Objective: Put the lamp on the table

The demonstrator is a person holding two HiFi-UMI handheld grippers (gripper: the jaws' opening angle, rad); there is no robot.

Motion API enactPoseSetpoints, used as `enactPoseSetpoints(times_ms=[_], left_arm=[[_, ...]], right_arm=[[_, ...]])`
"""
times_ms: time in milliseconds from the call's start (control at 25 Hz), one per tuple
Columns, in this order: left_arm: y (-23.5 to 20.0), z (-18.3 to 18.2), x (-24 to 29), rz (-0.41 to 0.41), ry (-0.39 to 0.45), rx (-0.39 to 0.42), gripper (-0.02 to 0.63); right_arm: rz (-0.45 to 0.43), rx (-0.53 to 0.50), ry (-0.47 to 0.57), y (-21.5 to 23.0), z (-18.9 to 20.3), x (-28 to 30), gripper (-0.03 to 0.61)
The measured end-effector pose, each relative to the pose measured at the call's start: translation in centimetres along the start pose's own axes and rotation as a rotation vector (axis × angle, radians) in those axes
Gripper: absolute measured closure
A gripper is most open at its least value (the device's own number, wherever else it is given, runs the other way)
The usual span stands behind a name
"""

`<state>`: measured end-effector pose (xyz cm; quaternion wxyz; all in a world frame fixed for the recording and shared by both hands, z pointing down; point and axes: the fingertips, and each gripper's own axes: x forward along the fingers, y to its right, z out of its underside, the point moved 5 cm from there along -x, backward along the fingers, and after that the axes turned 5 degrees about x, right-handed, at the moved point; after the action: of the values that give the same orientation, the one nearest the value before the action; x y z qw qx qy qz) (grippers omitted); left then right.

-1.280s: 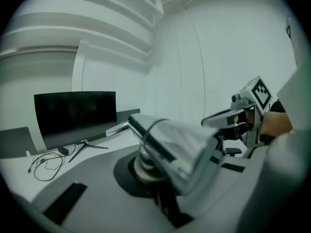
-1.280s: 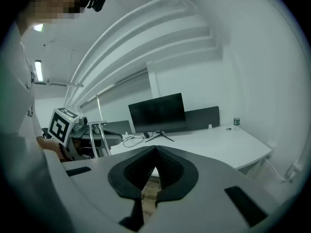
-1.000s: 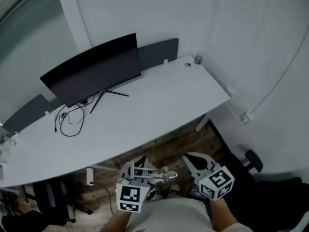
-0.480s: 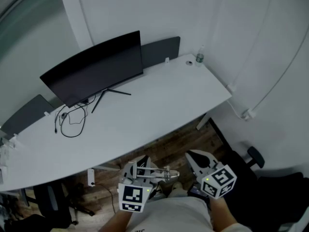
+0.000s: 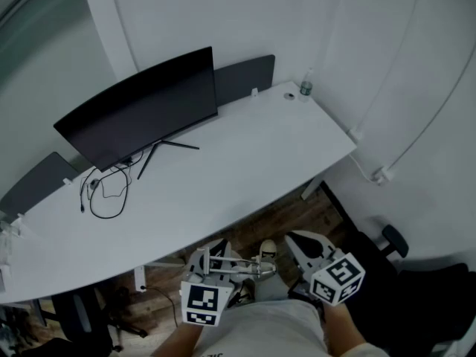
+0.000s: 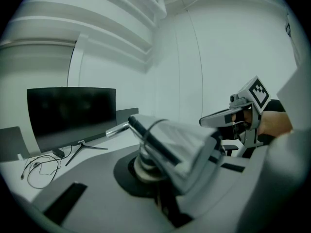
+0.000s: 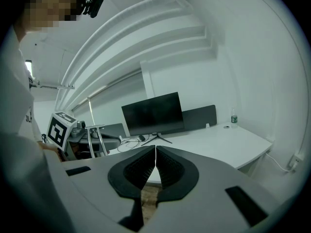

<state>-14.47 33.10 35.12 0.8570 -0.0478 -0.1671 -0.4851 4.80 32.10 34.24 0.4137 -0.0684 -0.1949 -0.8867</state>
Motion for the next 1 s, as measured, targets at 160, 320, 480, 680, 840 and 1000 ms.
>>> enactPoseSetpoints(times_ms=[160, 320, 480, 680, 840, 1000], left_arm=[[-0.8, -0.7, 2.0, 0.003, 0.009, -0.004, 0.609], [-2.0, -1.5, 4.5, -0.003, 0.002, 0.0, 0.609], [-3.2, -2.5, 7.5, -0.019, 0.003, -0.006, 0.609], [-4.6, -3.6, 11.3, -0.041, 0.002, -0.025, 0.609], [-5.4, -4.9, 14.5, -0.058, 0.0, -0.026, 0.609], [-6.1, -6.3, 17.7, -0.08, 0.0, -0.037, 0.609]], right_arm=[[-0.011, -0.004, -0.001, 1.5, -0.7, 1.5, 0.546], [-0.025, -0.012, 0.0, 3.5, -2.1, 3.7, 0.546], [-0.042, -0.023, -0.003, 6.1, -3.8, 5.9, 0.546], [-0.057, -0.021, -0.001, 9.6, -5.6, 8.4, 0.546], [-0.069, -0.017, 0.001, 12.5, -7.4, 10.2, 0.546], [-0.083, -0.019, -0.007, 15.7, -9.1, 11.6, 0.546]])
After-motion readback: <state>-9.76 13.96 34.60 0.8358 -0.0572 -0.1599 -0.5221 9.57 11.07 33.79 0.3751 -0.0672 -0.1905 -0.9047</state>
